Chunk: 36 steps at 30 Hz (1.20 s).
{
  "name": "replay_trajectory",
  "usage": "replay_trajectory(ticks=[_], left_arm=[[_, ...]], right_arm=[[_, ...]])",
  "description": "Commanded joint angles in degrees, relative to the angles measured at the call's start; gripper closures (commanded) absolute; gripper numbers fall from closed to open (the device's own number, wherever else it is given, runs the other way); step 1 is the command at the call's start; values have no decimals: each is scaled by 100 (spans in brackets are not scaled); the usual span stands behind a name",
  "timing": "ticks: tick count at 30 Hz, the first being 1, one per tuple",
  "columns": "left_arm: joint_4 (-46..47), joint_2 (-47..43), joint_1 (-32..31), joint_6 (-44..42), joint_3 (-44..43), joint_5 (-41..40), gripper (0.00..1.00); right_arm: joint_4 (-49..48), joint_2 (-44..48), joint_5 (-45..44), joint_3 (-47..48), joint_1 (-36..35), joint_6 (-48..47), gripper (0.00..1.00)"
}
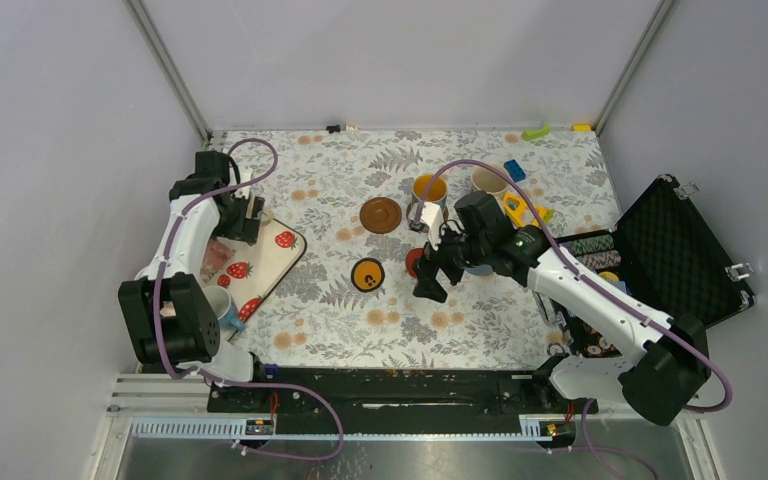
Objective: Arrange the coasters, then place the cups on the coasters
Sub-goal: Pick up the cup from the tray.
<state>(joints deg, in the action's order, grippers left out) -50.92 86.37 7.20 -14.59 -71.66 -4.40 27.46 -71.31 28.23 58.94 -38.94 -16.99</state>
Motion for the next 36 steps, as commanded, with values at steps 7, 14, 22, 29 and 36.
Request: replay_trajectory(ticks=[7, 14, 22, 29, 36], left_arm=[[813, 7, 39, -67, -98, -940, 17], [806, 517, 340, -197, -360, -1132, 22], [673, 885, 502, -324, -454, -928, 51], [470, 650, 515, -410, -472, -173, 94], [383, 81, 135, -563, -288, -77, 100]], right_arm=[[-136, -162, 182, 31, 11, 157, 0], [-129, -160, 184, 39, 14, 166, 0], [-127, -91, 164, 30, 9, 153, 0], [-137, -87, 174, 39, 15, 177, 0], [-141, -91, 165, 47, 12, 188, 0]])
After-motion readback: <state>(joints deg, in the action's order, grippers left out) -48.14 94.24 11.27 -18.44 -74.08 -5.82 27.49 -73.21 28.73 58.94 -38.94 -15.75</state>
